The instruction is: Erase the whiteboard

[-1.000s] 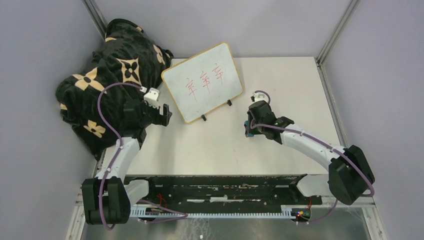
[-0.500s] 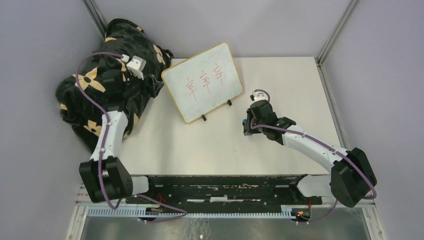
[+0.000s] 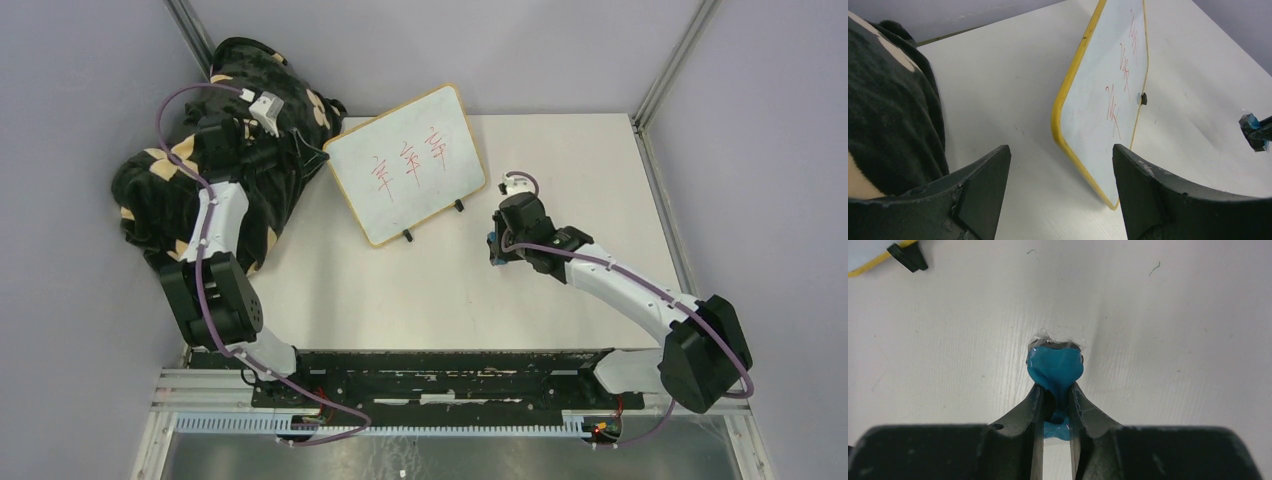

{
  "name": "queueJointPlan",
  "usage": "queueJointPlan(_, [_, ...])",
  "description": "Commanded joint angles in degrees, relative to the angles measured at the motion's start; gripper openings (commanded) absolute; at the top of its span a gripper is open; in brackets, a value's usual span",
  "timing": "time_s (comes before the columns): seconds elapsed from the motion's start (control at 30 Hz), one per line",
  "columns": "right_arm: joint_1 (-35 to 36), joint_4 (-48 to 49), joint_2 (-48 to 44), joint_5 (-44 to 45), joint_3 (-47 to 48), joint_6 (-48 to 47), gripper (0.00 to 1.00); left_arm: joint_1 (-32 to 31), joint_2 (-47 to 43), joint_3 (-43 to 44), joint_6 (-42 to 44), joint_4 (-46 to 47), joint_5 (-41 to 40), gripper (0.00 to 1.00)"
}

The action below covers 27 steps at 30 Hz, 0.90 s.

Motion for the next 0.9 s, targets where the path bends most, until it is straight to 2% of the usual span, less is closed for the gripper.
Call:
queueJointPlan(0.0, [-0.23, -0.81, 1.9, 1.46, 6.59, -1.61, 0.15, -0.72, 2.72, 4.48, -2.91, 1.05, 3.89, 0.81])
queueJointPlan(0.4, [-3.19, -1.23, 9.28, -4.41, 17.11, -3.25, 0.15, -2.0, 10.06, 8.91, -6.82, 5.53, 4.5, 0.78])
queueJointPlan(0.67, [-7.46, -1.16, 16.71, -12.01, 26.68, -4.32, 0.14, -2.54, 11.41, 9.35, -11.51, 10.71, 5.92, 0.77])
queueJointPlan(0.87, [-10.71, 1.0, 22.79, -19.2, 33.6, -5.48, 0.11, -2.9, 12.35, 9.42, -11.99, 11.3, 7.0, 0.71])
